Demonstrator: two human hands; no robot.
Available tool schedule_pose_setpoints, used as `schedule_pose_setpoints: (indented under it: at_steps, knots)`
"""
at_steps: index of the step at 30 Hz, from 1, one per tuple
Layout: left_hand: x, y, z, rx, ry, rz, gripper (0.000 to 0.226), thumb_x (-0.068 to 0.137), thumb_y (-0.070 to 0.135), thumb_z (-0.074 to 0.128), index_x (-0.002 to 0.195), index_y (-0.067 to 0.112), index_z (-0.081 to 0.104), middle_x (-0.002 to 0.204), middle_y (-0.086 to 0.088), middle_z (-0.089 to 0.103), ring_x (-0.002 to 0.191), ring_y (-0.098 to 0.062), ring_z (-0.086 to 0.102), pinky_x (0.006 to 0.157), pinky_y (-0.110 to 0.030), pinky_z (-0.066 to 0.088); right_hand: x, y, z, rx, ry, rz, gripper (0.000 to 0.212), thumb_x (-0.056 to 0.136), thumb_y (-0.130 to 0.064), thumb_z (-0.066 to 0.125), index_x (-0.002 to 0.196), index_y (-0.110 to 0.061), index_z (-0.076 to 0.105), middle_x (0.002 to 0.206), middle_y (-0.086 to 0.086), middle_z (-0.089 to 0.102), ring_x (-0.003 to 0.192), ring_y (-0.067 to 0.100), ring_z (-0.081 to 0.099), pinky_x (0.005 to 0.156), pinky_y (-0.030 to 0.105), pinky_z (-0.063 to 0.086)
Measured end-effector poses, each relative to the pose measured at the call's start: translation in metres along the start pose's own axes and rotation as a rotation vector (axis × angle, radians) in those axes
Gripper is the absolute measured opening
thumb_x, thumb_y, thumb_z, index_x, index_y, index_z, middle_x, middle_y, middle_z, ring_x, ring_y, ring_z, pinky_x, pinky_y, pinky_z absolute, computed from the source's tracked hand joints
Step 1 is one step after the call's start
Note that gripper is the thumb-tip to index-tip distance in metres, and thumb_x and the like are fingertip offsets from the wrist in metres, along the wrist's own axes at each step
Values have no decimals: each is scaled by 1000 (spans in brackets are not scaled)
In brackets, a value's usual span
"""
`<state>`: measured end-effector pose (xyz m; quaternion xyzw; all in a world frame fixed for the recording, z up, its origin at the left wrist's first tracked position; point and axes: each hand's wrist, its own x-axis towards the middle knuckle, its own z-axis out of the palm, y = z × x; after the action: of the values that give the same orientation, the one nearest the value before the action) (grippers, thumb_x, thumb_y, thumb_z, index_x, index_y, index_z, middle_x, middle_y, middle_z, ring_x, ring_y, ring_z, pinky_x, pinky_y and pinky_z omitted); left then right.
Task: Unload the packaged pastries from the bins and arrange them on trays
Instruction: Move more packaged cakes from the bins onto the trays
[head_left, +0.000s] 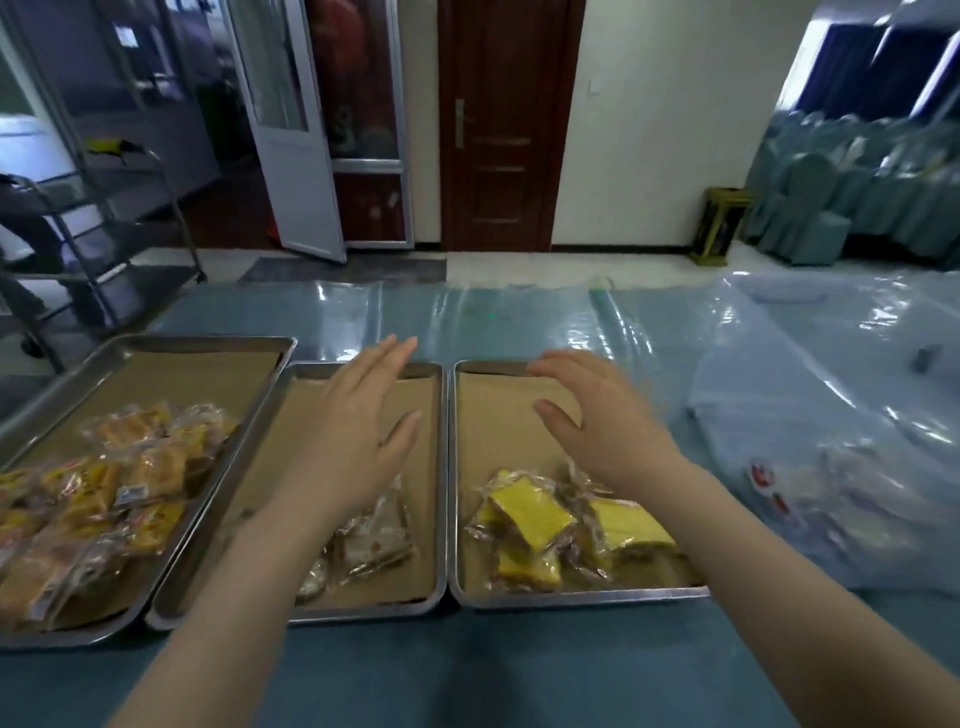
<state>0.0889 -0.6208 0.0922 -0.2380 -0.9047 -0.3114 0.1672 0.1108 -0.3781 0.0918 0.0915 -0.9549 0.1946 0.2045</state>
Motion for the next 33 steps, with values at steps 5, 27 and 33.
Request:
schedule_pose_setpoints:
  at_steps: [5, 27, 33]
  knots:
    - [32, 77, 43, -78, 26, 69, 60, 92, 26, 54, 144, 35, 26, 142, 24, 22, 127, 12, 15, 104, -9, 9, -17, 72, -72, -1, 58, 10, 33, 88, -17, 65, 120, -15, 63, 127, 1, 59, 122, 15, 46, 101, 7, 20]
    - [127, 353, 316, -198, -230, -188, 65, 90, 36, 55, 145, 37, 21, 154, 12, 20, 142, -9, 12, 115, -40, 16, -48, 460, -196, -22, -479, 127, 26, 91, -34, 57, 115, -26, 62, 106, -11, 64, 100, 13, 61, 86, 27, 45]
    - [136, 349, 354, 315, -361, -111, 82, 87, 51, 50, 149, 28, 1, 158, 1, -6, 143, -15, -11, 113, -36, -6, -47, 510, -132, -546, -1033, 95, 38, 90, -37, 58, 110, -5, 61, 118, 12, 63, 107, 30, 58, 85, 33, 47]
